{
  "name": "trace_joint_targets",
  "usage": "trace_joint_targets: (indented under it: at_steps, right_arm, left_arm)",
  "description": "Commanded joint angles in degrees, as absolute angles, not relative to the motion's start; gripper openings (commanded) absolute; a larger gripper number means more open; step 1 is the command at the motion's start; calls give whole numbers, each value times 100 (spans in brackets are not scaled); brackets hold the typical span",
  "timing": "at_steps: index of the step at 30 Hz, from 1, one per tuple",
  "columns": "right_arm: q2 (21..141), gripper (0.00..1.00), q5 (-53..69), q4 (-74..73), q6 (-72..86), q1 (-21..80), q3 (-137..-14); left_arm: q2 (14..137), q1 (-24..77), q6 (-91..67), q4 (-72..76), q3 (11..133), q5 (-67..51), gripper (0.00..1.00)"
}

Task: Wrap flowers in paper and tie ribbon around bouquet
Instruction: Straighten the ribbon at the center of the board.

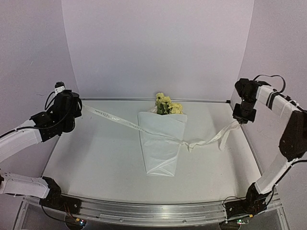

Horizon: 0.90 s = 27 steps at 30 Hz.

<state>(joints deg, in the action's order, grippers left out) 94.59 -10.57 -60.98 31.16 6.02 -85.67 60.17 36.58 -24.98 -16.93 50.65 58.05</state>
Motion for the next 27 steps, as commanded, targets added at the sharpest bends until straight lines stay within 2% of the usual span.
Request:
trace_joint_targets:
  at_steps: [1,13,21,27]
  right_arm:
    - [8712,0,-2044,-7158,2134,632,-8519]
    - [7429,0,-2679,-7644,1745,635,-7711]
    - [7850,1,-2888,-7662,1831,623,-7185]
    - [8464,2,-2978,-7685,1971,369,-7251]
  left_arm:
    - [5580,3186,-3264,-2692,5399,6356,0]
    - [4892,2560,-4532,-4065,5155,6799,0]
    - [5272,2234,-5352,-4260,4414,6356,0]
    - [5377,1979,-5687,-3941,3793,5786,0]
